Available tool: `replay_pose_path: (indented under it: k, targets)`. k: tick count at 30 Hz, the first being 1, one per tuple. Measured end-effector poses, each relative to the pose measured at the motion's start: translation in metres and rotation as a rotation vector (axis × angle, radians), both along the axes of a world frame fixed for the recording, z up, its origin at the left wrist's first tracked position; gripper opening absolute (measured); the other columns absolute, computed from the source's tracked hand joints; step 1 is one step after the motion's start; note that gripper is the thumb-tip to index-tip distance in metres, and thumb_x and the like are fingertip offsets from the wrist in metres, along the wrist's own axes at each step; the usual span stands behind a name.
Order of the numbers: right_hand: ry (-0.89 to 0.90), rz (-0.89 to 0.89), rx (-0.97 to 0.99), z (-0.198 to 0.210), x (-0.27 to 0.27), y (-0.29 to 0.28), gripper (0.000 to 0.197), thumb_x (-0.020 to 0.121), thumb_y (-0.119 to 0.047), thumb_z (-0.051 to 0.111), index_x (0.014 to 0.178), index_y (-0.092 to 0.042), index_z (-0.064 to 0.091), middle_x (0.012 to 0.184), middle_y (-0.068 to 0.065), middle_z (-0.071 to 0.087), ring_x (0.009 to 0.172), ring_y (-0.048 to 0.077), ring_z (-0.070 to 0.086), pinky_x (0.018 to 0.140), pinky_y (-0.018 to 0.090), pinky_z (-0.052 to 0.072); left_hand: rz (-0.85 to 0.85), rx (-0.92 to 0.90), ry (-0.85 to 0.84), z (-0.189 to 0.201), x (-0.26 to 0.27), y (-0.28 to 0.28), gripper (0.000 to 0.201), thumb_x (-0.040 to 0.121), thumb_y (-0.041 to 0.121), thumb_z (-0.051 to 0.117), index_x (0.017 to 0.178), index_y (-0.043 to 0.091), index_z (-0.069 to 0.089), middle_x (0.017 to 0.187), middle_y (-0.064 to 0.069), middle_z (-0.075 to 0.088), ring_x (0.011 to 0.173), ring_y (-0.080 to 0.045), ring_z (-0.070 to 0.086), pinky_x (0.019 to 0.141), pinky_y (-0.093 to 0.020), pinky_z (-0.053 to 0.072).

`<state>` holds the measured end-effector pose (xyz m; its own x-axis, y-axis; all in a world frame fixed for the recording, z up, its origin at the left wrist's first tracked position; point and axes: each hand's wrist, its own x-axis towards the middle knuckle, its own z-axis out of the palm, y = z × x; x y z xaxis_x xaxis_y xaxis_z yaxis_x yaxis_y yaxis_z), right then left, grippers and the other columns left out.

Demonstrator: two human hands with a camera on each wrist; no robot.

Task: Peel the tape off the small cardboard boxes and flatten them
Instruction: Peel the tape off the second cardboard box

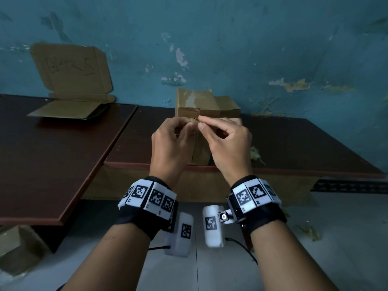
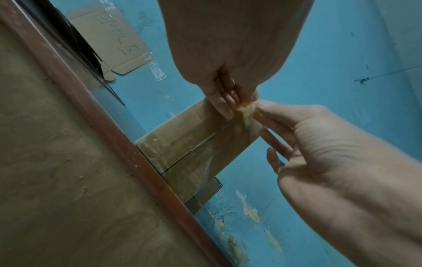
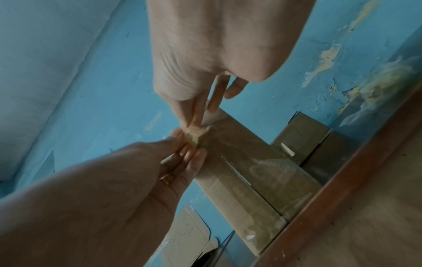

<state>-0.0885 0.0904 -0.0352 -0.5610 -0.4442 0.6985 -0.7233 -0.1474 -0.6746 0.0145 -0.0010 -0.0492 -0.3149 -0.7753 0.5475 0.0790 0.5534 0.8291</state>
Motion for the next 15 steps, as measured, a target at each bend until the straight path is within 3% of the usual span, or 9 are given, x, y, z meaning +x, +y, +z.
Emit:
replay_pose_path:
  k: [2, 3, 4, 6, 9, 12, 15]
  targets:
    - [-0.077, 0.057, 0.013, 0.003, -0.004, 0.003, 0.049, 0.091, -0.022, 0.085, 0.137, -0.022, 0.070, 0.097, -0.018, 0.081, 0.117, 0.006, 0.067, 0.111, 0.031, 0.047, -0.012, 0.030, -0.007, -0.001, 0.001, -0.003, 0.017, 0.106, 0.030, 0.067, 0.104, 0.017, 0.077, 0.100, 0.003, 0.076, 0.093, -0.011, 0.074, 0.085, -0.038, 0.061]
    - [-0.115, 0.102, 0.011, 0.004, -0.007, 0.004, 0.052, 0.090, -0.018, 0.085, 0.138, -0.021, 0.065, 0.097, -0.015, 0.081, 0.117, 0.003, 0.068, 0.113, 0.029, 0.045, -0.020, 0.038, -0.009, -0.001, 0.001, -0.004, 0.020, 0.108, 0.032, 0.064, 0.104, 0.017, 0.077, 0.100, 0.002, 0.076, 0.093, -0.013, 0.074, 0.084, -0.039, 0.061]
    - [-0.123, 0.138, 0.016, 0.005, -0.008, 0.006, 0.049, 0.089, -0.013, 0.085, 0.133, -0.020, 0.065, 0.098, -0.011, 0.081, 0.114, 0.001, 0.069, 0.112, 0.028, 0.047, -0.018, 0.033, -0.019, -0.001, 0.001, -0.004, 0.023, 0.109, 0.034, 0.062, 0.103, 0.017, 0.076, 0.100, 0.001, 0.075, 0.093, -0.014, 0.073, 0.082, -0.036, 0.060]
    - [-0.030, 0.139, 0.069, 0.004, -0.006, 0.008, 0.037, 0.086, -0.009, 0.086, 0.118, -0.019, 0.072, 0.103, -0.009, 0.077, 0.108, 0.005, 0.070, 0.103, 0.032, 0.054, 0.021, -0.018, -0.070, -0.001, 0.001, -0.003, 0.023, 0.111, 0.034, 0.058, 0.099, 0.019, 0.071, 0.103, -0.002, 0.072, 0.092, -0.013, 0.069, 0.075, -0.018, 0.051]
    - [0.141, 0.064, 0.110, -0.003, -0.002, 0.003, 0.028, 0.084, -0.010, 0.088, 0.110, -0.018, 0.079, 0.103, -0.012, 0.072, 0.107, 0.014, 0.063, 0.095, 0.029, 0.054, 0.044, -0.014, -0.095, 0.001, 0.001, 0.001, 0.022, 0.111, 0.033, 0.056, 0.094, 0.023, 0.066, 0.116, -0.006, 0.058, 0.091, 0.007, 0.058, 0.071, -0.002, 0.039]
    - [0.215, 0.014, 0.078, -0.009, -0.005, -0.003, 0.020, 0.087, -0.012, 0.086, 0.106, -0.013, 0.081, 0.098, -0.007, 0.074, 0.102, 0.018, 0.062, 0.089, 0.034, 0.055, 0.050, 0.032, -0.097, 0.002, 0.002, -0.004, 0.034, 0.108, 0.042, 0.059, 0.088, 0.017, 0.072, 0.121, -0.008, 0.050, 0.094, 0.022, 0.046, 0.077, 0.003, 0.037]
    - [0.282, -0.036, 0.076, -0.013, -0.008, -0.009, 0.015, 0.090, -0.013, 0.083, 0.105, -0.011, 0.082, 0.097, -0.003, 0.074, 0.099, 0.019, 0.058, 0.087, 0.031, 0.051, 0.089, 0.028, -0.119, 0.002, 0.003, -0.005, 0.042, 0.105, 0.049, 0.062, 0.091, 0.012, 0.074, 0.113, -0.002, 0.053, 0.091, 0.017, 0.050, 0.076, 0.002, 0.037]
